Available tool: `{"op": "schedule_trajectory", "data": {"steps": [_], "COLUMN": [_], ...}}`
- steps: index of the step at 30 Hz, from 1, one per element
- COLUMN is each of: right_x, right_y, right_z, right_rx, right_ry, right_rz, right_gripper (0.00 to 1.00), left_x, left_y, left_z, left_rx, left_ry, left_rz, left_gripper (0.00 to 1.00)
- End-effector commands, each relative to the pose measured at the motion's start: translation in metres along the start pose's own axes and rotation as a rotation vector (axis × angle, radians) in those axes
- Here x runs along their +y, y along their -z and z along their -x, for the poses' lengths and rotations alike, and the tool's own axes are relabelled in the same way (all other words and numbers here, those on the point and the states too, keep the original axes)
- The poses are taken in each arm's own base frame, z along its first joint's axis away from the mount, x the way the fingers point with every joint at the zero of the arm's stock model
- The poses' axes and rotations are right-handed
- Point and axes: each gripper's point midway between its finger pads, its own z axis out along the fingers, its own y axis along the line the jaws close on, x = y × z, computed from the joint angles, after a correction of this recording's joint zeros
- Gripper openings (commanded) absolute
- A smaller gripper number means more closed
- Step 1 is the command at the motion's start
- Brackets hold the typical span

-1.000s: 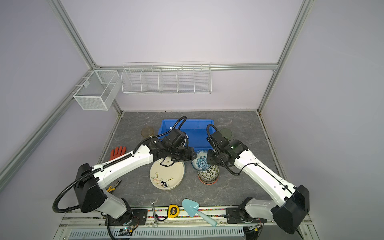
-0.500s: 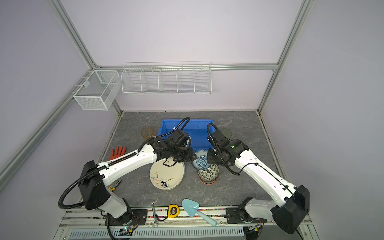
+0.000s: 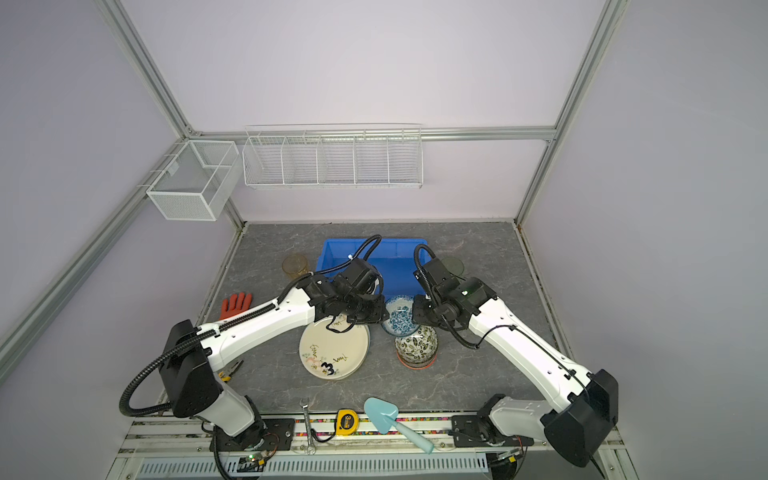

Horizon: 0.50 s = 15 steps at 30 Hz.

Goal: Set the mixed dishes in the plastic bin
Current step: 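Close the left gripper on the bowl rim while the right gripper opens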

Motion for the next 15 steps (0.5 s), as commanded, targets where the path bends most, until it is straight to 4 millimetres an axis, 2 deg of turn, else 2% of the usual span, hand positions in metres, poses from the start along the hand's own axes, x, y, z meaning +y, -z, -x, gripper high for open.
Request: {"op": "schedule_trajectory", "data": {"steps": [1, 3, 6, 12, 15], "right_x": [0.014, 0.0145, 0.0155, 0.0172, 0.0193], "right_y": [0.0073, 0.0077, 0.0083, 0.01, 0.0145], "right_z": [0.0129, 0.0138, 0.014, 0.0162, 0.0197], "right_rx": [-0.039, -0.042, -0.044, -0.057, -0.073], "right_ry": [0.001, 0.0, 0.001, 0.0, 0.004], "right_rz": [0.058, 0.06, 0.066, 0.076, 0.083], "right_gripper": [0.07, 0.07, 0.07, 0.07, 0.12], "left_x": [-0.0085, -0.0078, -0.0071, -0.0066, -0.0049], "left_y": [0.0044, 0.0036, 0.0049, 0.0088, 0.0091], "left_z": [0.0054, 0.0053, 0.0064, 0.0108, 0.0141], "left_rx": [-0.012, -0.008, -0.013, -0.027, -0.031], "left_ry": [-0.014, -0.016, -0.02, -0.034, -0.046], "left_rz": [-0.007, -0.002, 0.006, 0.026, 0.043], "left_gripper": [0.11, 0.04, 0.0, 0.0, 0.0]}}
